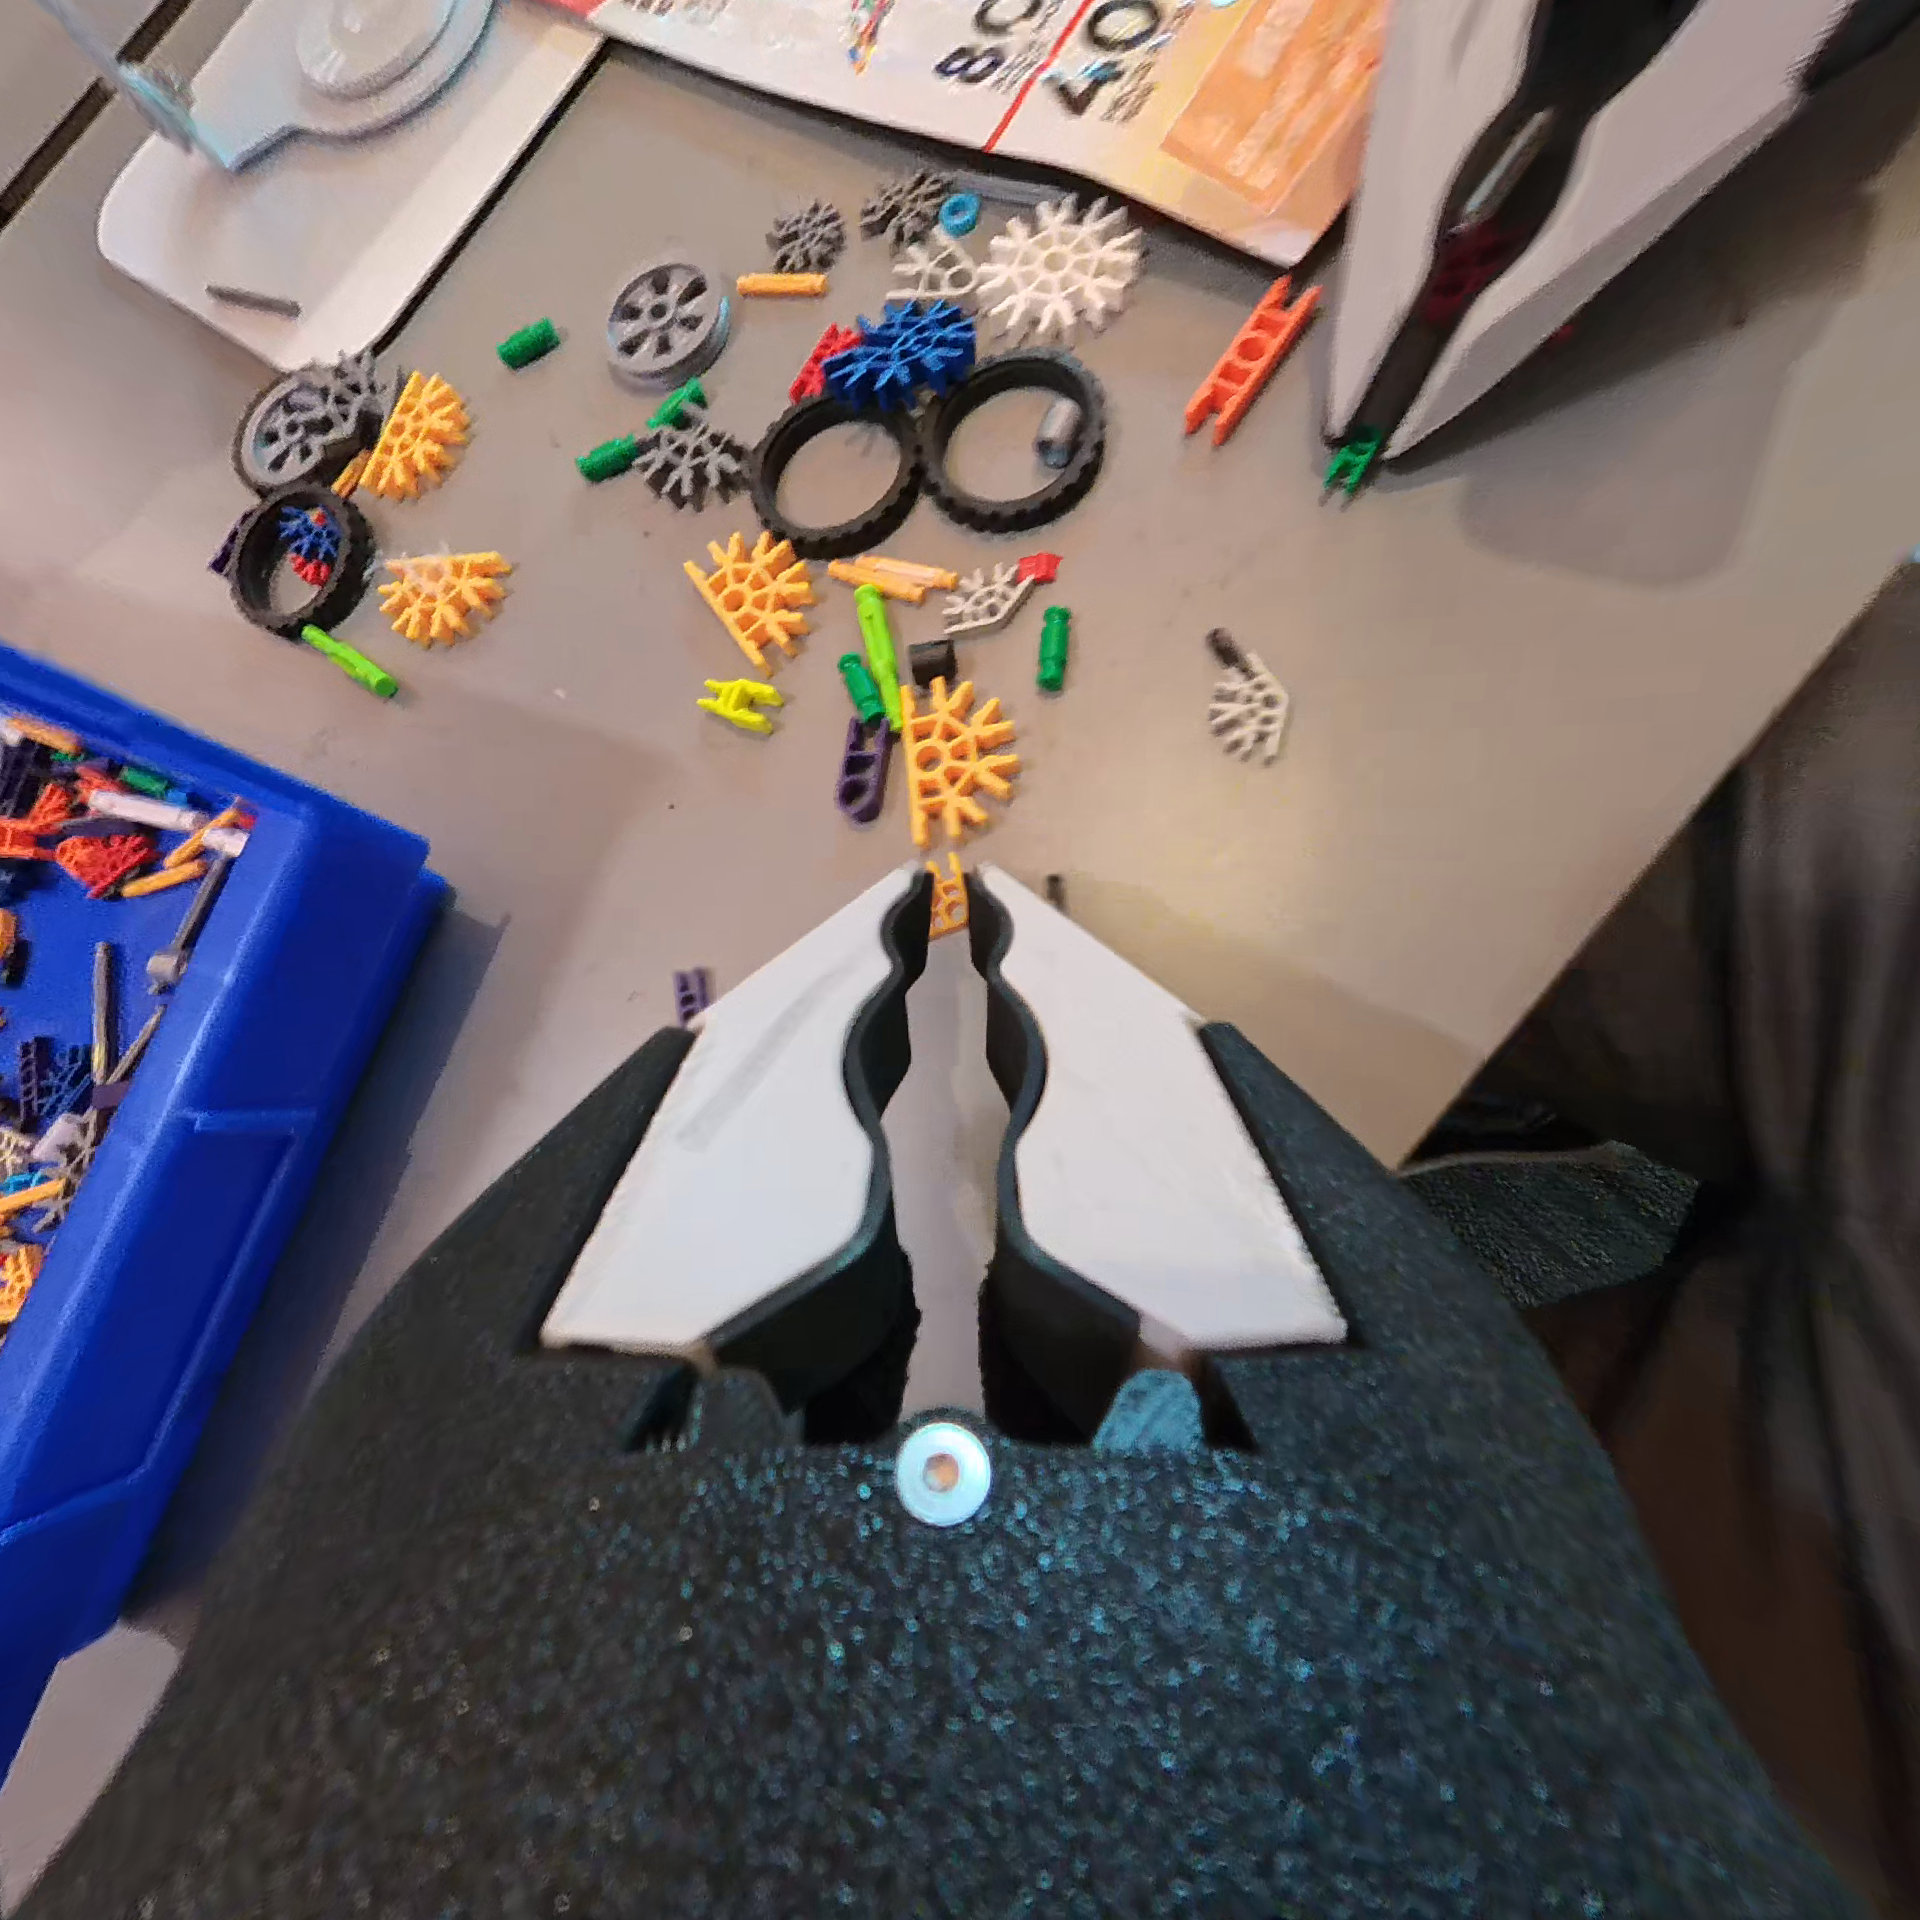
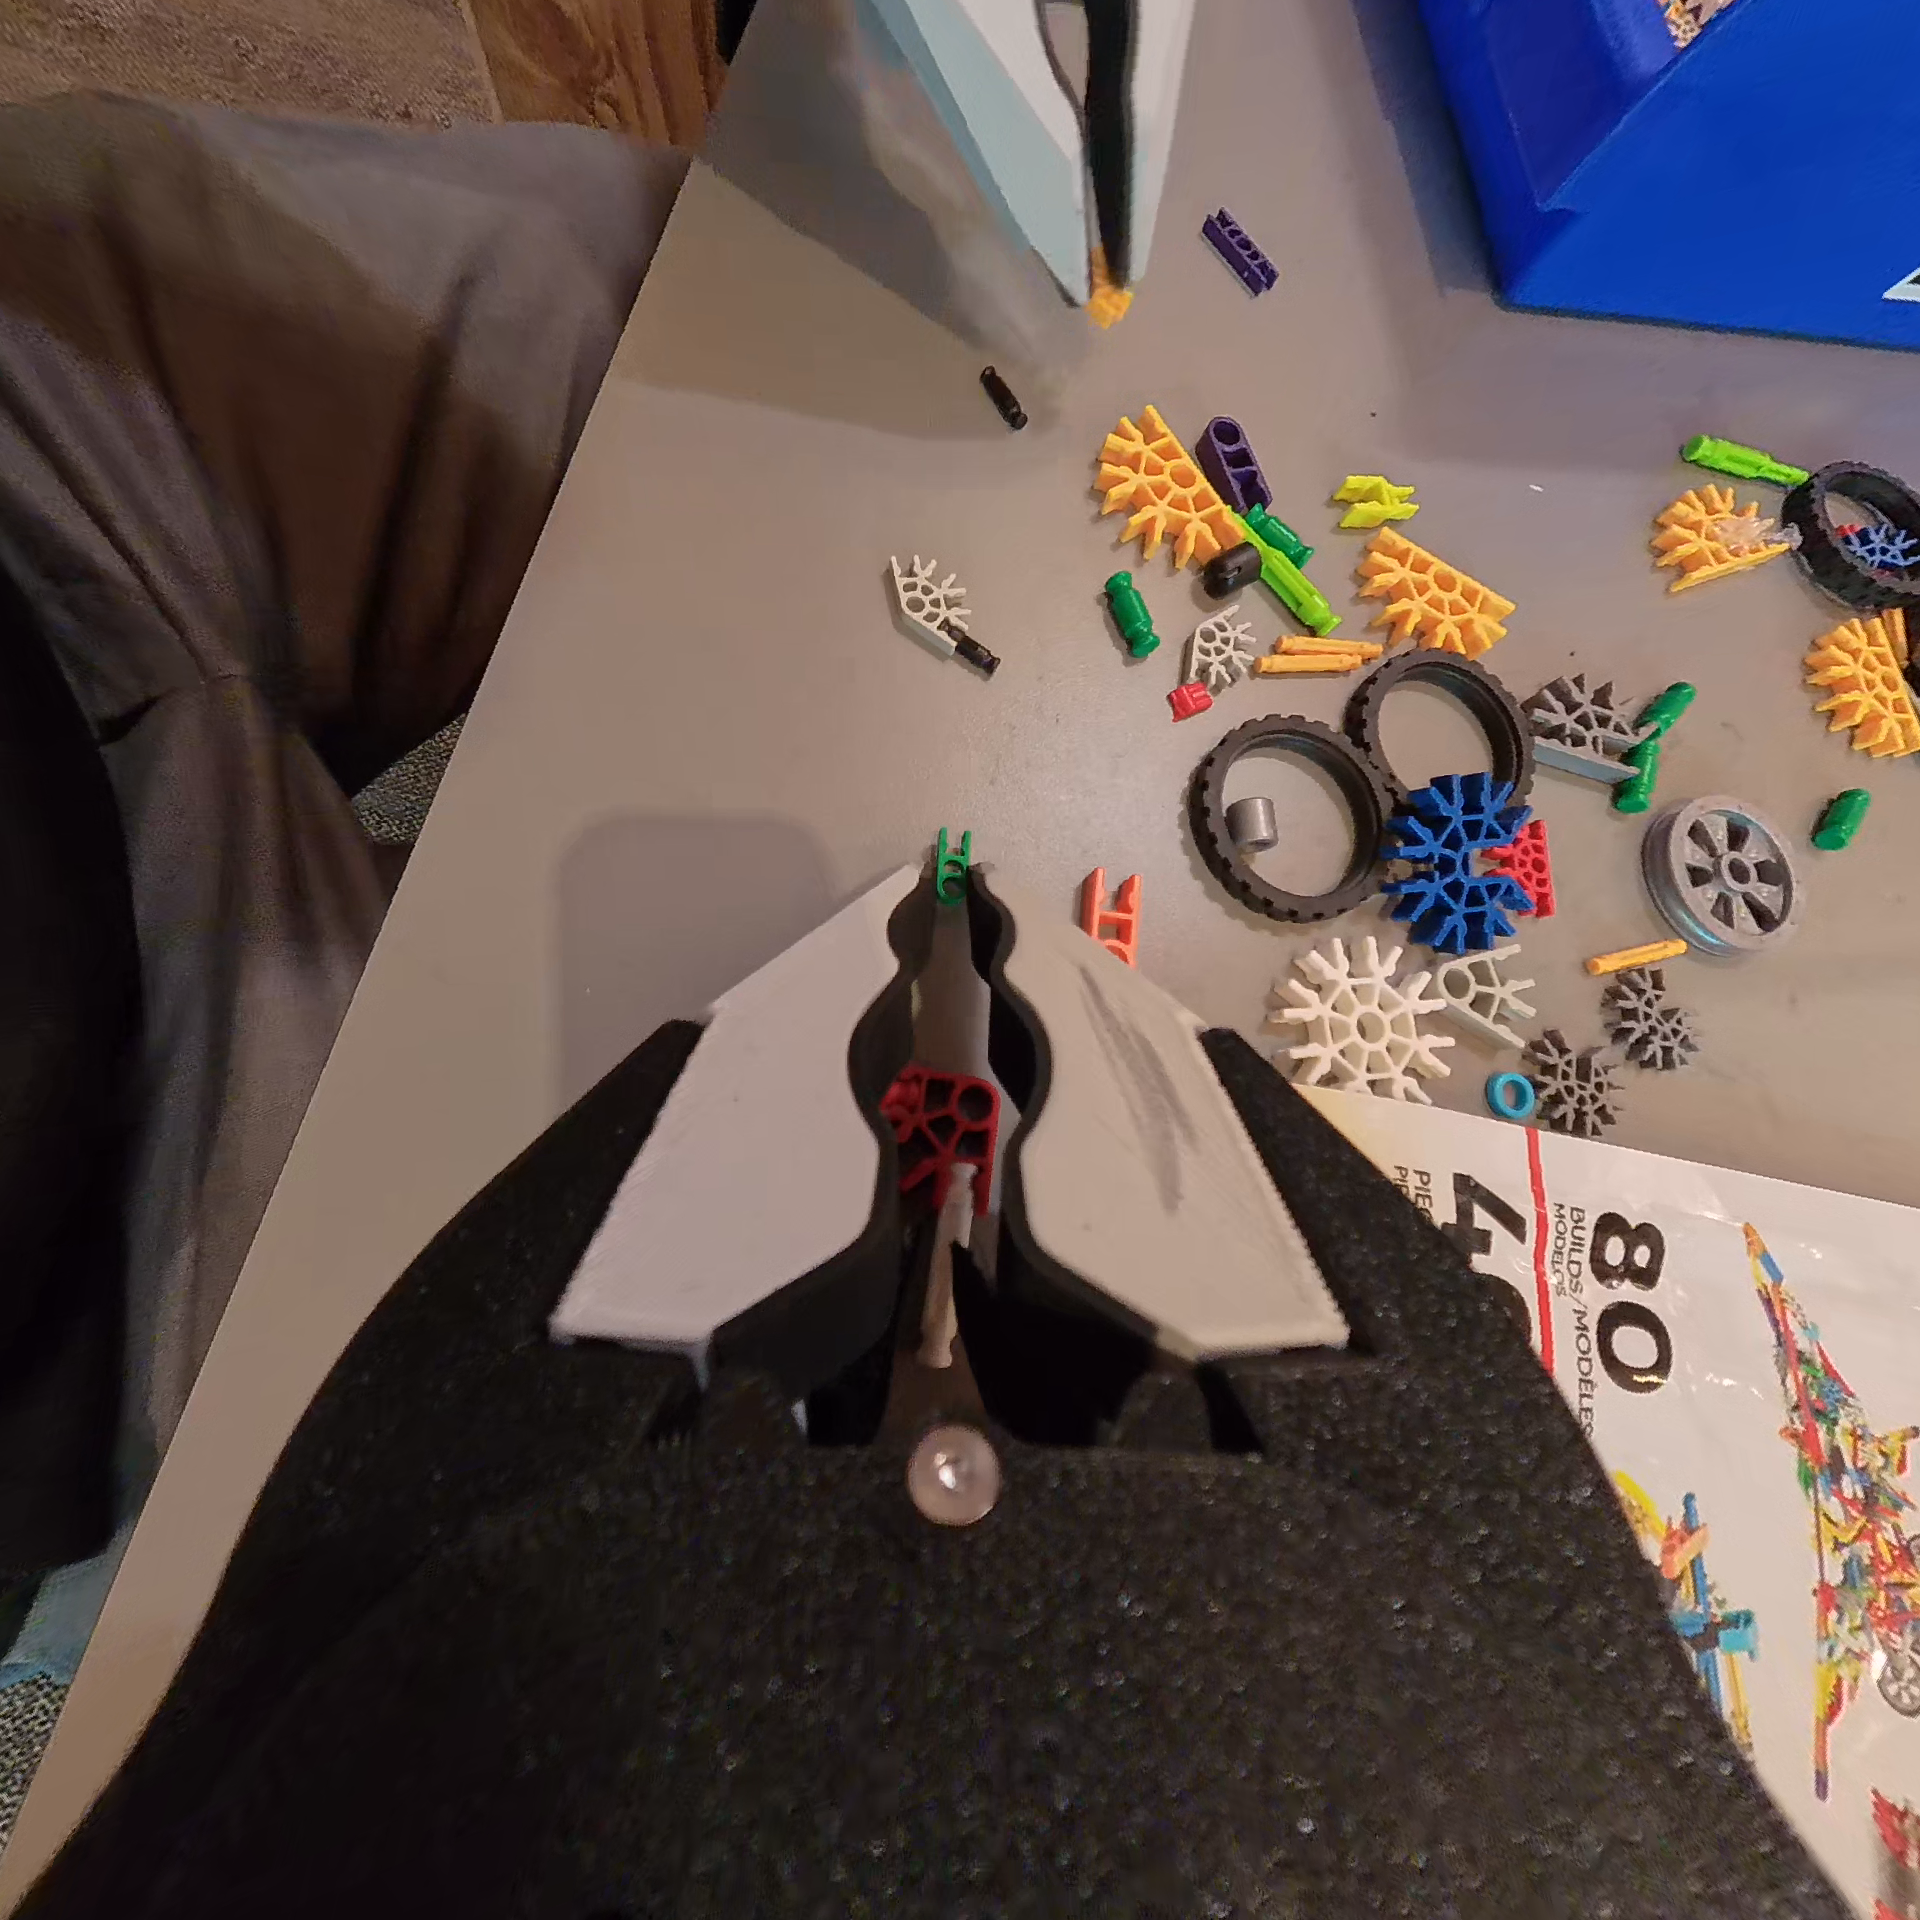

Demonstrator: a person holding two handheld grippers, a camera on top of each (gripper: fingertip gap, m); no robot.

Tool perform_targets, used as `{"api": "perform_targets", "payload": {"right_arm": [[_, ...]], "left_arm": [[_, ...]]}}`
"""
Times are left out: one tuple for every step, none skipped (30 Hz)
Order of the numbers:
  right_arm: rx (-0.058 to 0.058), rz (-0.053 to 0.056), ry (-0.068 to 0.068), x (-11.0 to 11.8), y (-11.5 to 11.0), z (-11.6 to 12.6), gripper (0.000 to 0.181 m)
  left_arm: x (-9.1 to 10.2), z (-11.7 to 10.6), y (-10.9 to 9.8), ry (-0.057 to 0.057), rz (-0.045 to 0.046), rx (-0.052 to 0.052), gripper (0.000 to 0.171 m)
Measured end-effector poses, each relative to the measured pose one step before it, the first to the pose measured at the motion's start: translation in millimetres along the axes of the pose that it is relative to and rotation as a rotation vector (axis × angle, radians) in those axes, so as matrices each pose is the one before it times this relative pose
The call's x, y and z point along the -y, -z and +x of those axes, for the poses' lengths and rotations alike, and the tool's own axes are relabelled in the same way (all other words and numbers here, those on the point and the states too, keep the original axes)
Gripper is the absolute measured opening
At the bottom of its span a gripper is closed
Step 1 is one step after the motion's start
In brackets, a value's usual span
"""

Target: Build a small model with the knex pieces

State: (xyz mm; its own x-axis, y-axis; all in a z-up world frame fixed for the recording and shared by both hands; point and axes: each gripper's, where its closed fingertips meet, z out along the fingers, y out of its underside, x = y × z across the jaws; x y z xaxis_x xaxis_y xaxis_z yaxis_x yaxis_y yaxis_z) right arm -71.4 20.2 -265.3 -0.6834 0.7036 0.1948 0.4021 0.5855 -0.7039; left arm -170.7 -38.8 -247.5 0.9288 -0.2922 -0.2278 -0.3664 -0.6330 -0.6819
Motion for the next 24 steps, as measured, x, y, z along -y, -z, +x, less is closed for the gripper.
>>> {"api": "perform_targets", "payload": {"right_arm": [[0.0005, -0.0012, 0.0004, -0.18, -0.03, -0.12, 0.004], [0.0008, -0.0014, -0.0003, -0.28, 0.01, -0.02, 0.004], [0.0012, -0.0018, -0.0004, -0.52, 0.07, -0.08, 0.004], [0.0009, -0.0015, -0.0005, -0.46, 0.16, 0.03, 0.004], [0.0010, -0.0009, -0.0016, -0.33, 0.17, 0.10, 0.004], [0.0011, -0.0004, -0.0010, -0.23, 0.15, 0.00, 0.004], [0.0010, -0.0008, -0.0006, -0.29, 0.18, 0.04, 0.004], [0.0011, -0.0012, -0.0004, -0.26, 0.00, -0.07, 0.004], [0.0021, -0.0011, 0.0017, -0.26, -0.02, -0.49, 0.004], [0.0024, -0.0007, 0.0022, -0.07, -0.02, -0.55, 0.004], [0.0006, -0.0002, -0.0001, -0.06, 0.07, -0.15, 0.004], [0.0003, -0.0002, -0.0011, -0.08, 0.16, 0.04, 0.004], [0.0011, -0.0010, -0.0003, -0.33, 0.08, -0.05, 0.004], [0.0007, -0.0013, 0.0003, -0.29, 0.08, -0.17, 0.004], [0.0002, -0.0008, -0.0001, -0.24, 0.03, 0.01, 0.004], [0.0001, -0.0006, -0.0009, -0.23, 0.00, 0.10, 0.004], [-0.0001, -0.0003, -0.0007, -0.09, 0.17, 0.11, 0.004], [-0.0001, -0.0003, -0.0010, -0.26, 0.20, 0.09, 0.004], [-0.0003, 0.0003, -0.0009, 0.06, 0.20, 0.15, 0.004], [-0.0009, 0.0009, -0.0003, 0.17, 0.18, 0.14, 0.004], [0.0001, 0.0006, -0.0001, 0.18, 0.15, -0.06, 0.004], [-0.0006, -0.0006, 0.0003, -0.03, -0.11, -0.06, 0.004], [0.0000, -0.0010, 0.0007, -0.12, -0.21, -0.06, 0.004], [0.0012, -0.0009, -0.0002, -0.10, -0.22, -0.29, 0.004]], "left_arm": [[3.69, 7.15, 1.65, -0.0086, 0.00945, -0.0172, 0.005], [3.85, 7.32, 1.32, -0.0077, 0.00792, -0.0151, 0.005], [4.58, 7.54, 0.64, -0.0074, 0.01144, -0.0133, 0.005], [5.41, 9.07, -0.48, -0.0022, 0.01599, -0.0218, 0.005], [5.72, 10.92, -1.72, -0.0043, 0.01766, -0.0294, 0.005], [5.58, 10.37, -3.24, -0.0087, 0.01527, -0.0240, 0.005], [4.99, 9.45, -4.53, -0.0055, 0.01044, -0.0196, 0.005], [4.78, 9.64, -5.35, -0.0046, 0.00819, -0.0238, 0.005], [4.43, 8.27, -5.93, -0.0035, 0.00640, -0.0191, 0.005], [2.94, 6.35, -6.42, -0.0041, -0.00033, -0.0131, 0.005], [0.63, 4.45, -6.69, -0.0080, -0.00972, -0.0090, 0.005], [-1.22, 1.60, -6.37, -0.0121, -0.01496, 0.0021, 0.005], [-2.09, -0.54, -5.65, -0.0083, -0.01598, 0.0090, 0.005], [-1.88, -0.29, -4.43, -0.0025, -0.01299, 0.0039, 0.005], [1.54, -0.76, -2.12, -0.0033, 0.00862, 0.0070, 0.005], [0.96, -0.78, -0.67, 0.0058, 0.00349, 0.0017, 0.006], [-0.46, -1.82, -0.03, 0.0055, -0.00321, 0.0079, 0.011], [-0.82, -2.14, 0.91, 0.0009, -0.00235, 0.0099, 0.013], [0.19, -2.35, 2.12, 0.0030, 0.00648, 0.0124, 0.015], [0.50, -1.46, 3.01, 0.0107, 0.00891, 0.0052, 0.016], [0.17, -1.91, 3.51, 0.0118, 0.00920, 0.0071, 0.017], [-0.19, -3.08, 3.46, 0.0089, 0.00787, 0.0150, 0.018], [-1.30, -3.86, 3.18, 0.0092, 0.00271, 0.0190, 0.019], [-2.14, -3.45, 2.59, 0.0096, -0.00249, 0.0156, 0.020]]}}
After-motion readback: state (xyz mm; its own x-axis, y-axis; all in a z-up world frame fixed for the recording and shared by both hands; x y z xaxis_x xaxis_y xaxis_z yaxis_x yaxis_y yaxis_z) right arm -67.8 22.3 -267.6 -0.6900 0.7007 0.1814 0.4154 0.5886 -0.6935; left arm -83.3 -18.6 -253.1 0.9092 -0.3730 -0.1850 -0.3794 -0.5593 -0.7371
